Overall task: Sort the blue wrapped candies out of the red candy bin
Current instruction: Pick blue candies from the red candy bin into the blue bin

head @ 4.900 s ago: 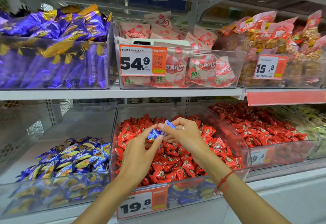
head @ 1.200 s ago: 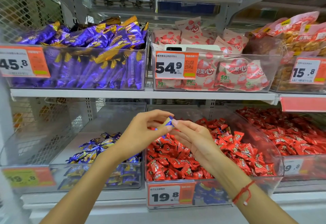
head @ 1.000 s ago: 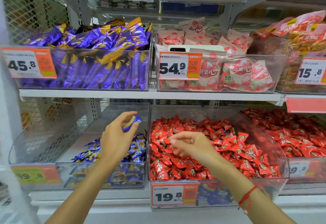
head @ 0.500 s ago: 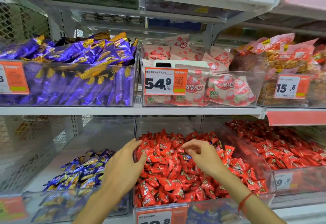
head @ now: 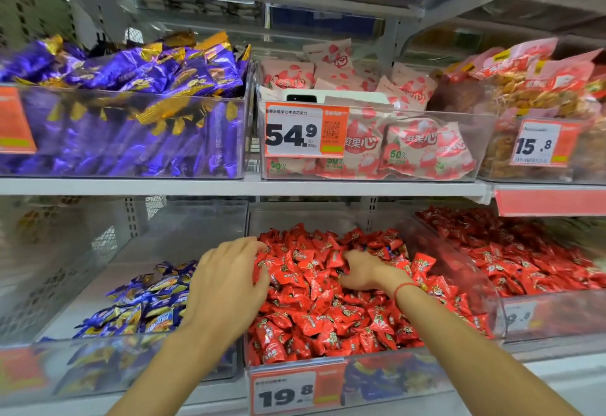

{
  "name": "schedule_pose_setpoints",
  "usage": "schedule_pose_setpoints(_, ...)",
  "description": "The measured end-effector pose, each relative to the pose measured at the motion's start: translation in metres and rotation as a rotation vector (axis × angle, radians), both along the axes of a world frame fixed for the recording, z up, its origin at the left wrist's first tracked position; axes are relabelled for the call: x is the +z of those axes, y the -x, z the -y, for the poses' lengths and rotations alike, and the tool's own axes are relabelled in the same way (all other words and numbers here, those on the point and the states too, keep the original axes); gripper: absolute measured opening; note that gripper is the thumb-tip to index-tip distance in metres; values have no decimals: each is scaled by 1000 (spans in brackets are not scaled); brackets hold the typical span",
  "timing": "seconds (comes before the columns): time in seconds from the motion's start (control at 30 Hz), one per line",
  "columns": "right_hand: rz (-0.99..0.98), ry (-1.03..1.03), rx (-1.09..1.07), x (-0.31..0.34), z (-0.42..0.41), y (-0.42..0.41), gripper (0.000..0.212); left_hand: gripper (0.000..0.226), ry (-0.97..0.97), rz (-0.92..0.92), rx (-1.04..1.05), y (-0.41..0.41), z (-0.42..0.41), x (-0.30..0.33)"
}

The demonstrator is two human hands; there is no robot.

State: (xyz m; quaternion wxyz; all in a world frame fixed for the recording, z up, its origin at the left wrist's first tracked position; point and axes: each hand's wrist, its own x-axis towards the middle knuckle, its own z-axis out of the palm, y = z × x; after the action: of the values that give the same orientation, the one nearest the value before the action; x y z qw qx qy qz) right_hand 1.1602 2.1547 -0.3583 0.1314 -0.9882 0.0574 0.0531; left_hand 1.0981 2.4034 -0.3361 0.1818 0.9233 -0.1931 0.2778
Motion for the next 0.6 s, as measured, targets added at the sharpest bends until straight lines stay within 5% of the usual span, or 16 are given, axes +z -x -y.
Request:
schedule_pose_setpoints(0.13, 189, -191, 94, 10, 4, 24, 5, 34, -105, 89, -107, 1, 9, 4)
schedule_pose_setpoints(0.23, 248, -403, 182, 23, 7, 45, 22, 33, -83, 112, -199, 2, 20, -2)
schedule_pose_setpoints(0.3, 215, -536, 228, 32, 5, 60, 7, 33, -65, 101, -250, 3, 28, -4)
schedule_pose_setpoints(0.6, 136, -606, 366, 32, -8, 89, 36, 54, 34, -151, -363, 13, 49, -7)
